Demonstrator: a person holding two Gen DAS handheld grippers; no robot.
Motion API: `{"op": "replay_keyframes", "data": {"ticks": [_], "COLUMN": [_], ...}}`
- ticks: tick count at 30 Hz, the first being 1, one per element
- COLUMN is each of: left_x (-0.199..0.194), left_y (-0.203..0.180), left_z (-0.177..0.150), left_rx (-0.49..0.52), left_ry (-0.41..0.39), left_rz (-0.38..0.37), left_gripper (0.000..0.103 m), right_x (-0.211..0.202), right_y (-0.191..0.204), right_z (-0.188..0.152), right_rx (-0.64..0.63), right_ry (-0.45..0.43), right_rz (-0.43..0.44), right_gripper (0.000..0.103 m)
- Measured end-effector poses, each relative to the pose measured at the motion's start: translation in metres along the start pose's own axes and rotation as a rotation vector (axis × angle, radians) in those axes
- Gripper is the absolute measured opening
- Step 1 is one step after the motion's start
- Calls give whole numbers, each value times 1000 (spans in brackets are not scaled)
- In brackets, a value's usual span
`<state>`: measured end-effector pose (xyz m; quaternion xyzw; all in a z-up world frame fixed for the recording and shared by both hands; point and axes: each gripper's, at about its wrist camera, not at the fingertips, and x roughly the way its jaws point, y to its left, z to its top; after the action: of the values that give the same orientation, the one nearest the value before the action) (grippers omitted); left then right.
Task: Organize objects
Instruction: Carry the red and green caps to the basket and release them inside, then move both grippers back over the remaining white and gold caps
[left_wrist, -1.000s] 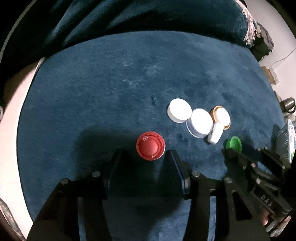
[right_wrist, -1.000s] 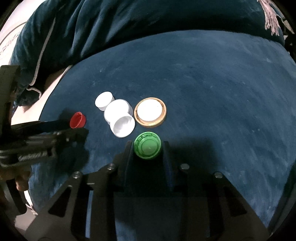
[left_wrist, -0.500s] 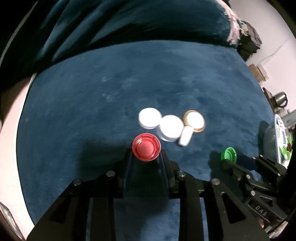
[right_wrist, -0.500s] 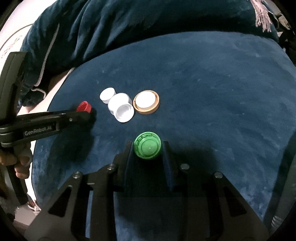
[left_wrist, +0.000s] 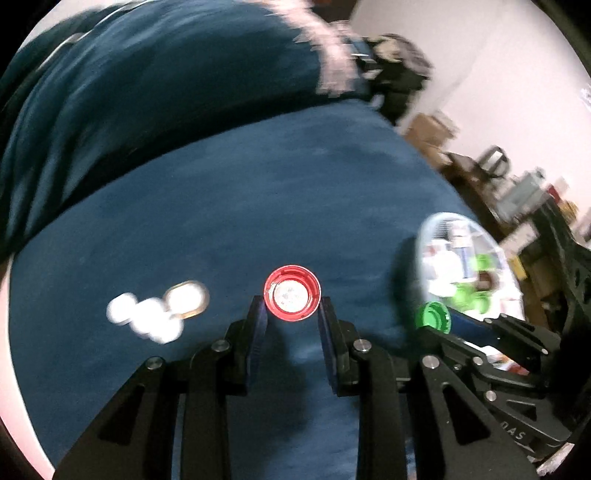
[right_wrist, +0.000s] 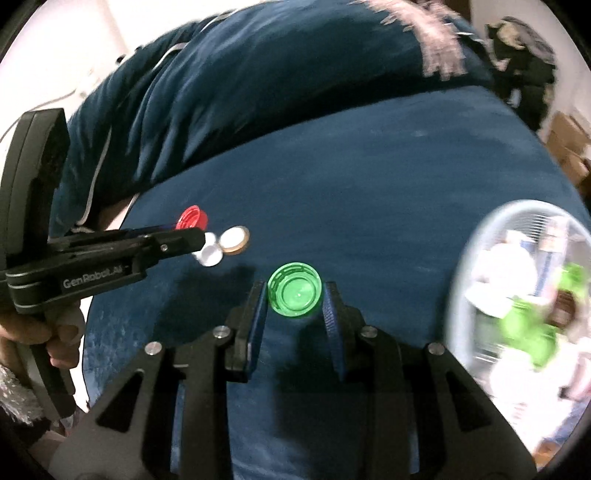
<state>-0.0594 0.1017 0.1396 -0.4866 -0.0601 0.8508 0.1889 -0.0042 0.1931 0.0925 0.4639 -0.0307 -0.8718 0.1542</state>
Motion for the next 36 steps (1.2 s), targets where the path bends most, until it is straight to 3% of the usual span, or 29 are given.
{"op": "replay_keyframes", "data": {"ticks": [8, 13, 16, 18, 19, 22, 23, 24, 26, 31, 35, 36], "left_x": [28, 44, 60, 68, 71, 72, 69, 66, 65, 60, 54, 53], "left_y": [-140, -190, -206, -209, -209, -206, -203, -201, -196, -169, -143, -138], "left_z": [14, 22, 21, 21, 21, 24, 25, 25, 25, 23, 22, 22], "left_rx": [205, 238, 244, 244, 242, 207, 195, 185, 171, 118, 81, 75], "left_ry": [40, 63, 86, 98, 102, 89, 78, 67, 62, 57, 40, 36], "left_rz": [-112, -168, -161, -155, -148, -159, -172, -182, -175, -109, -40, -27], "left_gripper": [29, 29, 29, 29, 34, 84, 88, 89, 96, 102, 102, 102], "right_x": [-77, -101, -104, -104, -104, -101, -99, -99, -104, -106, -103, -103], "right_y": [-109, -157, -178, -188, -193, -202, -204, -205, -208, -200, -186, -182], "right_z": [-15, -17, -16, -17, -17, -17, -18, -19, -22, -25, -24, -22], "right_rx": [197, 300, 345, 367, 378, 395, 405, 411, 419, 385, 345, 333], "right_ry": [-73, -105, -97, -95, -96, -75, -60, -61, -85, -87, -101, -105], "right_rz": [-132, -188, -221, -233, -238, -241, -248, -248, -236, -263, -269, -265], "right_gripper": [31, 31, 31, 32, 32, 35, 47, 62, 67, 68, 90, 91]}}
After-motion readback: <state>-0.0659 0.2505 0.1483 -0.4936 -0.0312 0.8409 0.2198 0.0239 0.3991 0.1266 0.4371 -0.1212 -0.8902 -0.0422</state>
